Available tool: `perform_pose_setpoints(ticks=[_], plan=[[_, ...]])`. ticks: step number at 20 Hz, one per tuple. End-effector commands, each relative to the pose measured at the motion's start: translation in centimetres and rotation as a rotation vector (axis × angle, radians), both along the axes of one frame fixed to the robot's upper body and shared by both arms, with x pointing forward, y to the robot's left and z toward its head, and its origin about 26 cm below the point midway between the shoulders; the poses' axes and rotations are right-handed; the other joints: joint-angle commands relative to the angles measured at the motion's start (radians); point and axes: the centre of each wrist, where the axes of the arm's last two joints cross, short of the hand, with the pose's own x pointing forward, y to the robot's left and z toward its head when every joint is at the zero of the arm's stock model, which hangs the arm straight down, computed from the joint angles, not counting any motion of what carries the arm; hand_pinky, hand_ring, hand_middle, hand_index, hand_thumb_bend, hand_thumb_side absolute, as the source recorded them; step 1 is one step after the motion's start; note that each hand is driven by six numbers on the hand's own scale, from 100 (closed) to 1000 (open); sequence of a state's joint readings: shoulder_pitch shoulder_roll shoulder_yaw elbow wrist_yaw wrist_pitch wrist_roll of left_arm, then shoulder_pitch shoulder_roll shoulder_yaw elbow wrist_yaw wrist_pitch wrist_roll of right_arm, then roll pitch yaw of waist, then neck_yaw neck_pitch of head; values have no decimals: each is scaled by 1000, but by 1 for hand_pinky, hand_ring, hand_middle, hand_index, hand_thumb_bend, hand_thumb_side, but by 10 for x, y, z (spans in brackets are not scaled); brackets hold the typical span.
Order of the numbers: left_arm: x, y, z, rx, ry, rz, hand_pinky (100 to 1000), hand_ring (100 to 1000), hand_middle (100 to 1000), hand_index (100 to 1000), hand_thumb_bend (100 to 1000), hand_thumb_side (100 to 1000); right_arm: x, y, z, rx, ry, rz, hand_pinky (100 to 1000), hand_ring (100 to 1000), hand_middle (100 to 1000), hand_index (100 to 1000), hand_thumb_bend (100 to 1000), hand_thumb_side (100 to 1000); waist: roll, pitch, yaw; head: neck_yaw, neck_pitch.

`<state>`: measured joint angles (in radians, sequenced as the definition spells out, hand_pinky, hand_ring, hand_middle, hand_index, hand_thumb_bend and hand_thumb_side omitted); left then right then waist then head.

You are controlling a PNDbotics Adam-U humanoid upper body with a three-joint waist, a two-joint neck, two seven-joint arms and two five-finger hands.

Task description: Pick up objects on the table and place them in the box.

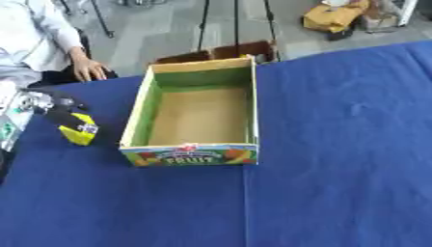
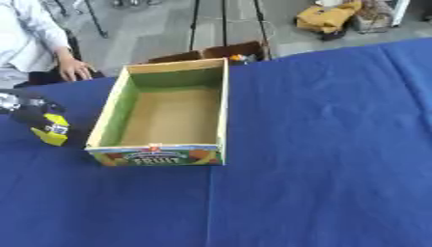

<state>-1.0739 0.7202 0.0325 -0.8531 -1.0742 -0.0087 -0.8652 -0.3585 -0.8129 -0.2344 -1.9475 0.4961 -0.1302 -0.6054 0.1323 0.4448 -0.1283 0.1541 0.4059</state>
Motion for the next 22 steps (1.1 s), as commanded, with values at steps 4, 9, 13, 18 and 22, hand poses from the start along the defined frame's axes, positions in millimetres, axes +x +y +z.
perform_pose_setpoints(ticks=[4,9,13,18,22], plan=[[-10,16,22,8,-38,112,821,984,982,1000,612,897,-4,-4,6,-6,-8,-9,601,563,585,664,100,663,6,-21,9,-6,10],[-8,23,12,-59,16,172,808,974,961,1000,586,897,-4,-5,4,-3,-4,-10,602,563,584,664,100,669,8,-26,12,-10,12],[-6,25,4,-81,41,202,793,962,946,1000,586,896,-4,-4,4,0,-4,-8,602,563,583,662,100,670,11,-28,8,-9,11],[-3,23,-1,-117,53,196,773,941,891,1000,557,885,-4,-4,5,3,-9,-5,602,563,582,659,100,668,15,-25,0,-5,4],[-3,21,-1,-110,50,206,745,907,862,1000,469,853,-4,-4,5,7,-14,-4,602,563,581,658,100,667,16,-23,-5,-2,-1]])
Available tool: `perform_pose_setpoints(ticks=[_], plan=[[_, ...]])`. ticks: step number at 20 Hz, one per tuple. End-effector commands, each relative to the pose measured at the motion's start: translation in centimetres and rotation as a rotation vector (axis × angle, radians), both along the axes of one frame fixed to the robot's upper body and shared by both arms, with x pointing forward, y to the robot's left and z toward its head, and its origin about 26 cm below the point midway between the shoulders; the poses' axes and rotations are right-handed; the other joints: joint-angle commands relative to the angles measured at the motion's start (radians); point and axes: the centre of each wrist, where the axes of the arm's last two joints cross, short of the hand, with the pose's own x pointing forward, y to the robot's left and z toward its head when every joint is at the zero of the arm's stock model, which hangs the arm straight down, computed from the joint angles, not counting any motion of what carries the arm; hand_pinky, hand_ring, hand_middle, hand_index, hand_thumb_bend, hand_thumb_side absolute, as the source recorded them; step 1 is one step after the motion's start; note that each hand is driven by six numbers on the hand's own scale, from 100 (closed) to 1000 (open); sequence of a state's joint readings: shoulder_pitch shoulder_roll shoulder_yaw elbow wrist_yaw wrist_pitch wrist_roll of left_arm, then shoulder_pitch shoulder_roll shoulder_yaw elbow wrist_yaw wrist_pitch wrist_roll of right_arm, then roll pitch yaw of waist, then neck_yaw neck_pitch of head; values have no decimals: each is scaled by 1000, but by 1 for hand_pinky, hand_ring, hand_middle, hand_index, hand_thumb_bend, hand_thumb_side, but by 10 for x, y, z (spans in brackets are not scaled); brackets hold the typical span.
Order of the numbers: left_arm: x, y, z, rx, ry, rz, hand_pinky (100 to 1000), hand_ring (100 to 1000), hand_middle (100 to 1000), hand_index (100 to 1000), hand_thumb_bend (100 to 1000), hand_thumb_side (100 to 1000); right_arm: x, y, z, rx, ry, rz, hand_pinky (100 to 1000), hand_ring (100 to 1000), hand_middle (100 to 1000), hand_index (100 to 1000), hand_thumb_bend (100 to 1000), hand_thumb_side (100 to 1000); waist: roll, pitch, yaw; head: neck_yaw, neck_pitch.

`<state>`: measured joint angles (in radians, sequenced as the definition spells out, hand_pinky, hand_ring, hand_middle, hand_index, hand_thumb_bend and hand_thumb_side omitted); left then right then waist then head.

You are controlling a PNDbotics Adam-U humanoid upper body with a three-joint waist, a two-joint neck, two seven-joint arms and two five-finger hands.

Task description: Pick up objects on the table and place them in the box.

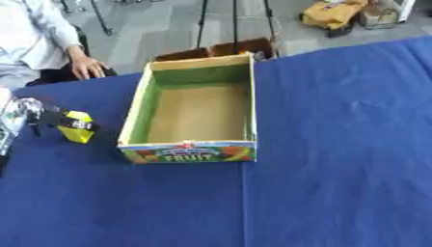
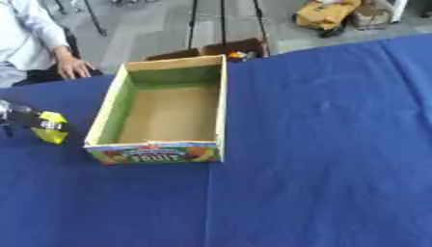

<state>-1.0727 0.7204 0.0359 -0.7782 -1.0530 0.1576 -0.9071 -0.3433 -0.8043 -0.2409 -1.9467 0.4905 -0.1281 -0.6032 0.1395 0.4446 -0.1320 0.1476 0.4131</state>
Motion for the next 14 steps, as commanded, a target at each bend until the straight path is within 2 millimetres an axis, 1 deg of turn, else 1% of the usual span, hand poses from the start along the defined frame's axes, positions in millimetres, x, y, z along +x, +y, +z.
perform_pose_setpoints(ticks=[1,3,4,5,6,8,9,10,11,12,13,14], plan=[[-6,9,17,20,-34,35,736,897,850,1000,412,819,-4,-2,9,-8,-29,0,602,563,581,658,100,663,9,-22,-2,4,-8],[-6,9,17,26,-33,46,727,887,841,1000,345,783,-4,-2,9,-8,-29,1,603,563,581,658,100,667,10,-21,-3,3,-9],[-6,9,17,29,-32,52,723,883,838,1000,326,769,-4,-2,9,-7,-29,1,603,563,580,658,100,667,11,-20,-3,3,-9],[-6,9,16,34,-29,60,704,866,835,1000,278,731,-4,-2,9,-8,-29,2,603,563,580,658,100,667,11,-19,-2,3,-9],[-6,10,15,38,-26,67,694,854,837,1000,265,714,-4,-2,9,-8,-29,2,603,563,580,658,100,667,12,-19,-2,3,-9],[-6,12,13,39,-17,77,685,847,857,1000,272,709,-4,-2,9,-7,-30,3,603,564,580,658,100,666,12,-18,-1,2,-7],[-6,13,12,40,-13,82,676,840,855,1000,242,695,-4,-2,9,-6,-31,3,603,563,579,658,100,666,12,-18,0,2,-7],[-7,14,12,41,-11,87,671,835,851,1000,234,693,-4,-2,9,-6,-31,4,603,563,579,658,100,666,12,-18,0,2,-7],[-7,15,11,40,-10,91,659,825,832,1000,194,684,-4,-2,9,-5,-31,4,603,563,579,658,100,665,12,-17,0,3,-8],[-7,15,11,37,-10,94,657,823,827,1000,185,686,-4,-2,9,-4,-31,4,603,564,579,658,100,665,12,-17,0,3,-10],[-6,15,11,34,-11,96,651,817,813,1000,158,694,-4,-2,9,-3,-32,4,604,564,579,658,100,665,12,-17,0,3,-11],[-6,15,12,31,-13,98,649,814,809,1000,156,694,-4,-2,8,-2,-32,3,604,564,579,658,100,665,11,-17,0,3,-12]])
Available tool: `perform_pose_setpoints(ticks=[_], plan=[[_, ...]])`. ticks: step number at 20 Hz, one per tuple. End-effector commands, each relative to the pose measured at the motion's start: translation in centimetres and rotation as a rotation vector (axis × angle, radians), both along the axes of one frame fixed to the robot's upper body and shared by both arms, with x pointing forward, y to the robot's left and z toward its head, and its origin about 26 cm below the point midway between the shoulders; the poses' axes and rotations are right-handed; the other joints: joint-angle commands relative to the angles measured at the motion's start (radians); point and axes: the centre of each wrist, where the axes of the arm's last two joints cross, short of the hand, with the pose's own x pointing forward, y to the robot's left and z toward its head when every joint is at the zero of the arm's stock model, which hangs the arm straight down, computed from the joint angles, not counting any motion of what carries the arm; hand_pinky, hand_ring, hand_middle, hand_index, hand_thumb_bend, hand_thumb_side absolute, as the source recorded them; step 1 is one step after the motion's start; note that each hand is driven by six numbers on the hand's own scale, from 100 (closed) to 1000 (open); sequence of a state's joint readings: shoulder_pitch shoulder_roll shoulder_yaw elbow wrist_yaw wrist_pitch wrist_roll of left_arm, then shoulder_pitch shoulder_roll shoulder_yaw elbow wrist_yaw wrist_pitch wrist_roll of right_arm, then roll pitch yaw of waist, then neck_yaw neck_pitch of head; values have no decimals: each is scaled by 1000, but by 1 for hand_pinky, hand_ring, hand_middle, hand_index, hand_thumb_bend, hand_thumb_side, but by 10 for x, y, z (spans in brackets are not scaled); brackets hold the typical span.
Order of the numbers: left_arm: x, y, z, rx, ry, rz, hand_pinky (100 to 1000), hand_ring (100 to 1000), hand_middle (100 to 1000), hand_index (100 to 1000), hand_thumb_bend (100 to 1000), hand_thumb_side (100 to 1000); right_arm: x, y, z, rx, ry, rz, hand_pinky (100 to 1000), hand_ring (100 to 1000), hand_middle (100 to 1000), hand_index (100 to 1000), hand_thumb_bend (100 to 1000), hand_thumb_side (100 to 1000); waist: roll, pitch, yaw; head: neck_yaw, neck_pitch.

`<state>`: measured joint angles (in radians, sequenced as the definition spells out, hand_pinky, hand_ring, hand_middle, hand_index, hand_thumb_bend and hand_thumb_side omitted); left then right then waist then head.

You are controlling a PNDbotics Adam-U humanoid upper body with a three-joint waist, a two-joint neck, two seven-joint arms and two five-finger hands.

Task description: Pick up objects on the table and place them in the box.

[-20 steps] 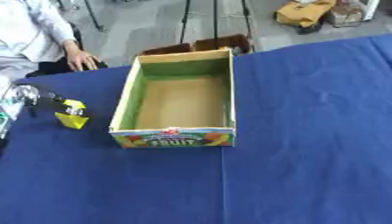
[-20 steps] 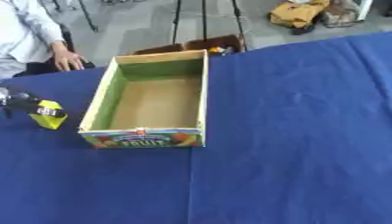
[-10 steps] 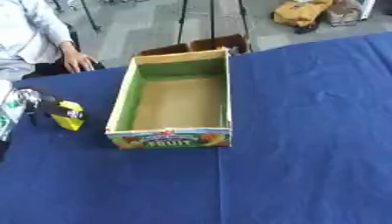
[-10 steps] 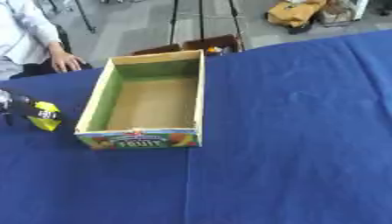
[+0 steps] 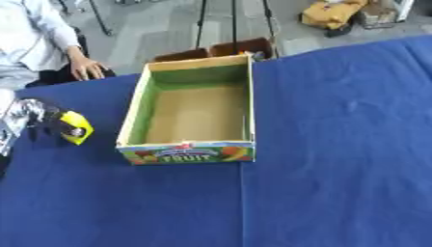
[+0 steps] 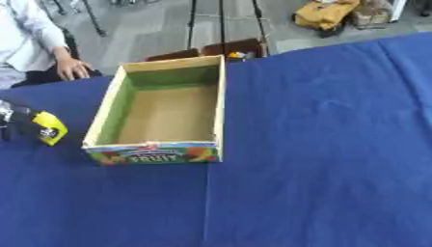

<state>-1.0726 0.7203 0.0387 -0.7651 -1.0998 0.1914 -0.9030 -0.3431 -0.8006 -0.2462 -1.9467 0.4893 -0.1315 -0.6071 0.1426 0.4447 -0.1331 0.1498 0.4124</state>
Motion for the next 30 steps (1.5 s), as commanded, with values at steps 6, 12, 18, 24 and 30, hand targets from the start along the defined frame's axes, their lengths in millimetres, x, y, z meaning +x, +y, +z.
perform_pose_setpoints(ticks=[6,12,18,24,30], plan=[[-7,11,15,-8,-49,51,571,742,683,881,139,684,-4,-2,8,-5,-29,-4,604,565,579,658,100,667,7,-14,-4,4,-19],[-7,10,15,9,-112,62,486,677,612,739,100,631,-4,-2,8,0,-32,-7,604,565,579,657,100,661,7,-12,-3,5,-19],[-7,12,16,14,-180,74,442,645,590,710,100,585,-4,-3,7,5,-32,-9,603,565,578,656,100,661,5,-16,-2,4,-18],[-8,10,22,21,-238,61,413,623,572,687,100,608,-4,-3,6,15,-31,-11,603,566,579,655,100,655,3,-28,3,-1,-10],[-14,-3,44,16,-297,-45,394,612,563,683,100,624,-4,-2,2,25,-22,-9,602,567,582,655,100,649,0,-63,15,-18,13]])
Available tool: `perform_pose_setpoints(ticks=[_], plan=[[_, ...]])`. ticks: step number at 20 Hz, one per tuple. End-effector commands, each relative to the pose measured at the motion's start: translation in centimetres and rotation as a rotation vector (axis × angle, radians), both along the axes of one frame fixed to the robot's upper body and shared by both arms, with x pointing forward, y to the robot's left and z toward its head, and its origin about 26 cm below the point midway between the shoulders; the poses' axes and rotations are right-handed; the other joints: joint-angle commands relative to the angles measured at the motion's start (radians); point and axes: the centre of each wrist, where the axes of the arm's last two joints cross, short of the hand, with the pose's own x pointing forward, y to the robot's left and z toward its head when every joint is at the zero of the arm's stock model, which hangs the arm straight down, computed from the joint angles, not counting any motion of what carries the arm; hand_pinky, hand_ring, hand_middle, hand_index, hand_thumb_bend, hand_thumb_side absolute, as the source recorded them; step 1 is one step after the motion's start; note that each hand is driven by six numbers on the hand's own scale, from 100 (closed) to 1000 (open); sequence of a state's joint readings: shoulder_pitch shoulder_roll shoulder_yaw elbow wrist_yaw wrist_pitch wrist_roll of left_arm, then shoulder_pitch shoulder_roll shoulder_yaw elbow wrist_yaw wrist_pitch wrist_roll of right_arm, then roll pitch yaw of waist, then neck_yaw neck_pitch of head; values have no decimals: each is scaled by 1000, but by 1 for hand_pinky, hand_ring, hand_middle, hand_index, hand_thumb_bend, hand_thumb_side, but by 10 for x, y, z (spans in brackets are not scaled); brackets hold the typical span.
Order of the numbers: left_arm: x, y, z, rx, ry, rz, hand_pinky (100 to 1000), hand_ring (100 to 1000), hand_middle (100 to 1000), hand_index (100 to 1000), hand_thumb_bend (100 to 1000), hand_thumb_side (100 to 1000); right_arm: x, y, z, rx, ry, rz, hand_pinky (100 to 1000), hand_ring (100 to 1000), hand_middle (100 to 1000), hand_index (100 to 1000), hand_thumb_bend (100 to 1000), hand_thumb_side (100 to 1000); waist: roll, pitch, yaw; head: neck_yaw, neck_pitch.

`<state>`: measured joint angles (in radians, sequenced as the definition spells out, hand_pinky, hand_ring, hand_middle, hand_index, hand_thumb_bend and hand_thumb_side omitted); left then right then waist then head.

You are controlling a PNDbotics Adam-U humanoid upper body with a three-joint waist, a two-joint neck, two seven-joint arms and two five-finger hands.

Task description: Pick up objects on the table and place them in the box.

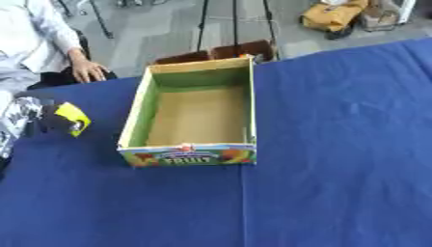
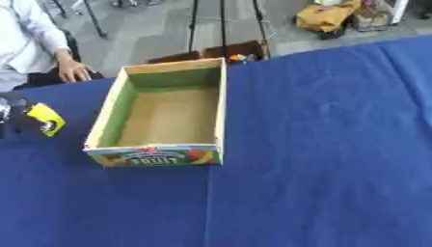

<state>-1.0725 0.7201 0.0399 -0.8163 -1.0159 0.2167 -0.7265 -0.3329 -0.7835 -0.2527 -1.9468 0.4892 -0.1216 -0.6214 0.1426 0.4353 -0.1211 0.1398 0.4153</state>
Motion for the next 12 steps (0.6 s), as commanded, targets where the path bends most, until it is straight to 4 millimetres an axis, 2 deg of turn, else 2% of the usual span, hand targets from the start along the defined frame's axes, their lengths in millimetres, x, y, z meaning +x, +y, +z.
perform_pose_setpoints(ticks=[1,6,12], plan=[[-13,2,36,25,-88,-46,391,611,562,683,100,626,-4,0,6,-4,-17,2,602,568,583,655,100,648,-1,-61,4,-12,15],[-22,-23,62,60,-177,-181,373,605,557,677,100,614,-4,3,3,5,-9,9,600,570,586,654,100,642,-4,-101,12,-29,47],[-35,-63,86,138,-252,-327,372,608,560,678,100,601,-5,6,0,12,-2,18,599,572,589,654,100,640,-7,-134,13,-41,77]])
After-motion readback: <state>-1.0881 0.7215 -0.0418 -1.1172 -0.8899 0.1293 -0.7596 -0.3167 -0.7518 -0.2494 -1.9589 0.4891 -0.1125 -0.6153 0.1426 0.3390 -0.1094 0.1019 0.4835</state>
